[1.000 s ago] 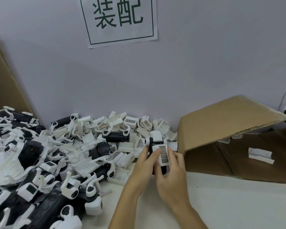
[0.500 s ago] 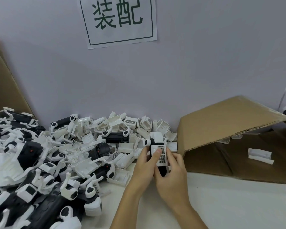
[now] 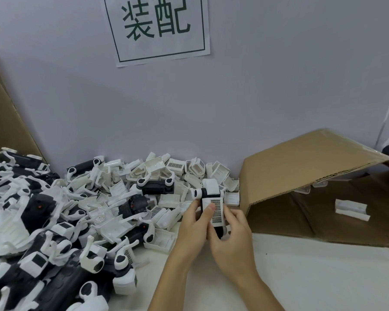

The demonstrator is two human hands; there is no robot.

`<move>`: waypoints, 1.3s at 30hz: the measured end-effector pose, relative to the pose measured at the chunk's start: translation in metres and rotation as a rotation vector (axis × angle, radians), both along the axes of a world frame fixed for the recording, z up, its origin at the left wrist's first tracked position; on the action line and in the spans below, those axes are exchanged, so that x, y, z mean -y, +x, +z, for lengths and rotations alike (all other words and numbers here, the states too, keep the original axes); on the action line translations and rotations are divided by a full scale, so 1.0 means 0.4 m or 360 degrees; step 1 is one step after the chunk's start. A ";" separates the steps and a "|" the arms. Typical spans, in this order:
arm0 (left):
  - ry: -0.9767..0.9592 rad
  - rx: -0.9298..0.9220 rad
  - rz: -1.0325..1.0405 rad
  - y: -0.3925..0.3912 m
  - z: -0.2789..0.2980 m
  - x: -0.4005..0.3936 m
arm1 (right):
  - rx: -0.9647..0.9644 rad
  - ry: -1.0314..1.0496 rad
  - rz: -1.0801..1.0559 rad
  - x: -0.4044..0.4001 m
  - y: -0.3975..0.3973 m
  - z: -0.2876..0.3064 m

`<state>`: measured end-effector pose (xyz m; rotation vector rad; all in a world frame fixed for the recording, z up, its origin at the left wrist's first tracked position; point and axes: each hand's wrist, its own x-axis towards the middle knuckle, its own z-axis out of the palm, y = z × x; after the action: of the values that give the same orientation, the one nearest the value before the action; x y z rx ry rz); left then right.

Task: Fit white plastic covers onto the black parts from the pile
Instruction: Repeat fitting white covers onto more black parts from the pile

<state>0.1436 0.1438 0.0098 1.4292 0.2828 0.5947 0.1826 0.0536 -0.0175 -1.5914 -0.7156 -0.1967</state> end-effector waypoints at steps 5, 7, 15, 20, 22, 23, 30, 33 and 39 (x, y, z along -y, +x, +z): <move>-0.0052 0.0038 -0.0059 -0.008 0.010 -0.008 | -0.0165 0.0102 0.0102 0.005 0.002 0.012; -0.0003 0.0051 -0.0047 -0.010 0.011 -0.006 | -0.0122 0.0074 0.0101 0.006 0.001 0.011; 0.0140 0.0003 -0.0114 -0.023 0.010 -0.020 | -0.0428 0.0256 0.0186 0.007 0.009 0.012; 0.0251 0.0011 -0.0122 -0.031 0.018 -0.013 | -0.0686 0.0390 0.0263 0.006 0.019 0.020; 0.0305 -0.0035 -0.0110 -0.027 0.014 -0.012 | -0.0711 0.0372 0.0290 0.008 0.021 0.019; 0.0330 -0.0057 -0.0117 -0.025 0.010 -0.014 | -0.0722 0.0353 0.0308 0.008 0.023 0.018; 0.0395 -0.0143 -0.0174 -0.024 0.000 -0.024 | -0.0388 0.0118 0.0092 0.001 0.010 0.003; 0.0391 -0.0123 -0.0143 -0.021 0.004 -0.016 | -0.0158 0.0047 -0.0018 -0.004 -0.003 -0.003; 0.0093 -0.0241 -0.0140 -0.009 0.000 -0.010 | -0.0175 0.0021 -0.0093 -0.004 0.003 -0.001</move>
<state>0.1400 0.1478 0.0096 1.5378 0.3226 0.4267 0.1838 0.0553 -0.0178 -1.5986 -0.5823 -0.1549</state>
